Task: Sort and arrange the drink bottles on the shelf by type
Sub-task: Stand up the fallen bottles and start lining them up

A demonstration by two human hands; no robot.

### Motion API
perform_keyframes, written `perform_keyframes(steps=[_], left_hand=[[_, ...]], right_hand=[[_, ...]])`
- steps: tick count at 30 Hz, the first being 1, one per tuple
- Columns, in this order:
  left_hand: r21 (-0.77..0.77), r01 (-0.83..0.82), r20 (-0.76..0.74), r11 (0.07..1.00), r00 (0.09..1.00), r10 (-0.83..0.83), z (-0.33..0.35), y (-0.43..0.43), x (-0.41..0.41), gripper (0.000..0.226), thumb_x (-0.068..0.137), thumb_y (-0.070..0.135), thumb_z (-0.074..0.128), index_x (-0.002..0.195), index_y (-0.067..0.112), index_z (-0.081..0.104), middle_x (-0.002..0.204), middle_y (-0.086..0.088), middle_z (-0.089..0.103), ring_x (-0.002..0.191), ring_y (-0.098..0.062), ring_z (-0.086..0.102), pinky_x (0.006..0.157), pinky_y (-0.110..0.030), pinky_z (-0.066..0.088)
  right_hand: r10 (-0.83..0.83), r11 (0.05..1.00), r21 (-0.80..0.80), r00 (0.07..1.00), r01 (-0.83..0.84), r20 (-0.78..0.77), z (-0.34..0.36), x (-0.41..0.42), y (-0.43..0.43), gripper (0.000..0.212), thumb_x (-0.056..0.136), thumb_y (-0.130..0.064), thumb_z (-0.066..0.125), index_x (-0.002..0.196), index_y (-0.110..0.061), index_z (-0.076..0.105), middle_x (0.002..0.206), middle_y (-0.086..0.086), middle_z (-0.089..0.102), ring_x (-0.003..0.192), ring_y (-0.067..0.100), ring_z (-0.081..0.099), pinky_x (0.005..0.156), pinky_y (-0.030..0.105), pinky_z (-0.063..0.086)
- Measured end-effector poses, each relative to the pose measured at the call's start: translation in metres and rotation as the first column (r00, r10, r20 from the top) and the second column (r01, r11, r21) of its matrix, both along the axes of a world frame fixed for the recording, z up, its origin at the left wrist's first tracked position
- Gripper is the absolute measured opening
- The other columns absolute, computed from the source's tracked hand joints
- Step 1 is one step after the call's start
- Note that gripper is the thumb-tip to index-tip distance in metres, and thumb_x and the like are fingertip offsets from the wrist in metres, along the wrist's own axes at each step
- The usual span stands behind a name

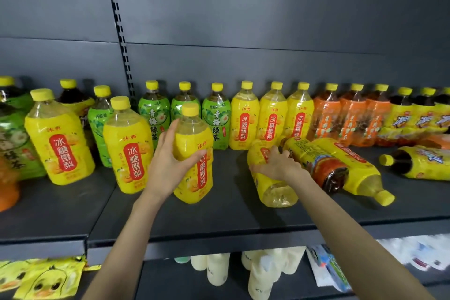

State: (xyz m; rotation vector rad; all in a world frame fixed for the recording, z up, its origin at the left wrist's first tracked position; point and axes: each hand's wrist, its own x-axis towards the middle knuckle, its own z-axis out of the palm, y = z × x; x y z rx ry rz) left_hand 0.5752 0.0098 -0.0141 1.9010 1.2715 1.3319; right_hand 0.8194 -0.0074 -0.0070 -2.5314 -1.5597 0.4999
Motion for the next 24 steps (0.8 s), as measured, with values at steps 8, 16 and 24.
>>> perform_keyframes(steps=[8,16,24], left_hand=[[0.002,-0.015,0.001,1.0,1.0,0.015,0.001,-0.003,0.004,0.098,0.065,0.056,0.066,0.148,0.034,0.019,0.147,0.0,0.032,0.132,-0.017,0.036,0.098,-0.035,0.041],[-0.009,-0.018,-0.047,1.0,0.999,0.017,0.002,-0.002,0.003,0.1,0.064,0.061,0.062,0.148,0.034,0.016,0.148,-0.001,0.03,0.133,-0.022,0.036,0.099,-0.05,0.044],[0.019,-0.011,-0.101,1.0,0.995,0.013,-0.002,-0.002,0.002,0.097,0.072,0.06,0.059,0.15,0.032,0.009,0.154,0.001,0.022,0.14,-0.023,0.025,0.105,-0.048,0.036]], right_hand=[[0.041,0.999,0.033,0.999,-0.041,-0.007,-0.003,0.013,-0.006,0.09,0.085,-0.062,0.052,0.152,-0.025,0.004,0.149,0.016,0.031,0.132,0.037,0.038,0.102,0.045,0.036],[0.037,0.906,0.422,0.995,0.006,-0.093,-0.024,0.009,-0.026,0.083,0.073,-0.06,0.066,0.14,-0.033,0.025,0.127,0.004,0.049,0.109,0.027,0.054,0.087,0.045,0.05],[0.108,0.643,0.757,0.964,0.118,-0.242,-0.043,-0.018,-0.037,0.091,0.075,-0.053,0.071,0.145,-0.042,0.014,0.137,-0.003,0.037,0.12,0.017,0.045,0.085,0.038,0.045]])
